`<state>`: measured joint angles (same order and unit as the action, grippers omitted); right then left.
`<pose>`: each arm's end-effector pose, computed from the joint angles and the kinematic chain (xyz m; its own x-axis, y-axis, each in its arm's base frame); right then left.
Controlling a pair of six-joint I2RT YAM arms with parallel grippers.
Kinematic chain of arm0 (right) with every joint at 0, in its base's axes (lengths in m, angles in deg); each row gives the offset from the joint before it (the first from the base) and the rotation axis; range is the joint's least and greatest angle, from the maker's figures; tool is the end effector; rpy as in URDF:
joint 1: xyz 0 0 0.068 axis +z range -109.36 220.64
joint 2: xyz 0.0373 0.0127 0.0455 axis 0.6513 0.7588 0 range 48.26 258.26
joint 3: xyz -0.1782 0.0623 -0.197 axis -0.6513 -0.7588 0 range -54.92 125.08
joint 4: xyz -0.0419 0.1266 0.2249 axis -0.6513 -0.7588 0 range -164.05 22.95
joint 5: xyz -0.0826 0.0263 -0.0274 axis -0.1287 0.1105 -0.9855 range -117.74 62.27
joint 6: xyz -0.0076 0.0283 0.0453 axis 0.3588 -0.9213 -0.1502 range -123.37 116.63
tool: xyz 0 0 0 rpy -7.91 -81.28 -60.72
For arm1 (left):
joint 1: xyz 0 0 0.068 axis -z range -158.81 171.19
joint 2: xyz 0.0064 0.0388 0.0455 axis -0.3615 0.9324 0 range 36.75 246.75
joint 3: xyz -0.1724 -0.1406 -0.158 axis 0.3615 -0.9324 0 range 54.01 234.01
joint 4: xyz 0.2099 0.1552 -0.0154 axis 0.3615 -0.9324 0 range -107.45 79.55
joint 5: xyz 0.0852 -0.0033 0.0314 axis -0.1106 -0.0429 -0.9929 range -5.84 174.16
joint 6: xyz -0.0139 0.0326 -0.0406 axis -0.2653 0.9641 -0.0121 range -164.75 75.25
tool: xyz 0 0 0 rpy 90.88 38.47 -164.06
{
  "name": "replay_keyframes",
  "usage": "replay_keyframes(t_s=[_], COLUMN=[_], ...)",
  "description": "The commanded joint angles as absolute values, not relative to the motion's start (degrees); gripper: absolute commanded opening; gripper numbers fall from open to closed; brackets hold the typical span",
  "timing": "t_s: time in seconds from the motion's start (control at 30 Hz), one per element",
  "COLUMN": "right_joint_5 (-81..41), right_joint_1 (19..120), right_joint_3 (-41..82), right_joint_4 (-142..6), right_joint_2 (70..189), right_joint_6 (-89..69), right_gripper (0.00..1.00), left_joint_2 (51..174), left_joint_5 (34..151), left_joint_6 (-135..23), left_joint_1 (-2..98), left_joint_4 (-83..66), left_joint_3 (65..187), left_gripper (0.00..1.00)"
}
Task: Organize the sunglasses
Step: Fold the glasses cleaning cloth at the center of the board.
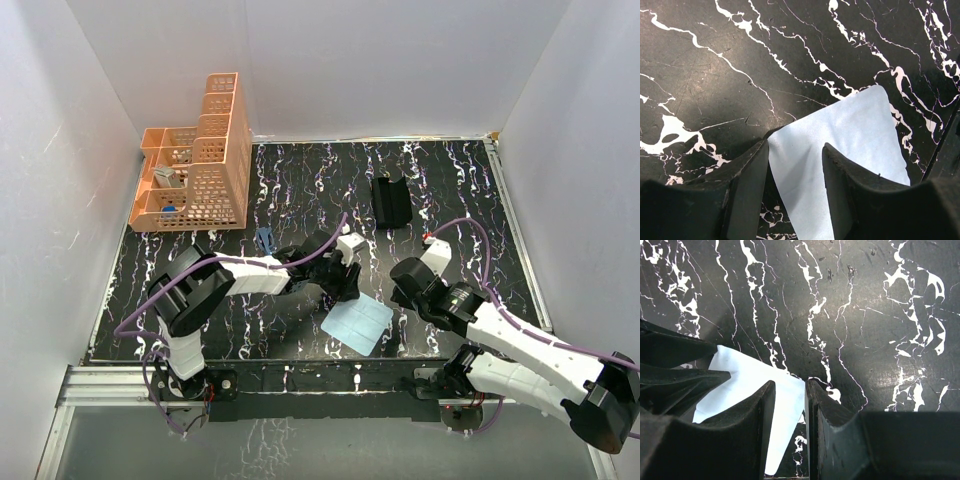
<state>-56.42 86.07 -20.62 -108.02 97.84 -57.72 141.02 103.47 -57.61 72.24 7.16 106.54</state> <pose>0.1241 0.1016 0.2203 -0.6958 0.3094 -0.6481 0.2190 0.9509 0.2189 0.2253 -0.2974 0.1538 -0.5456 0.3408 -0.7656 0.8047 0.4680 -0.3652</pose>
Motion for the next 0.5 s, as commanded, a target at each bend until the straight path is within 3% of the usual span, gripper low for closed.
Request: replay_keyframes(t_s=[0.0,0.47], right_joint_5=[-57.17,-57.0], right_joint_1=[86.61,87.37], right_joint_3=[-20.95,-21.38], right_joint_4=[-107.08,-106.51], right_joint_2=[97.12,97.04], right_joint_6=[-58.83,-59.27], right_gripper=[0.29,0.29], left_joint_2=[141.43,141.21], left_joint_5=[103.08,96.62], left_joint_6=[-57.16,-55.63], left_joint_1=[72.68,72.68], left_joint_4=[6.69,4.29], left_joint_3=[108.14,109.79], left_gripper=[0.47,0.52])
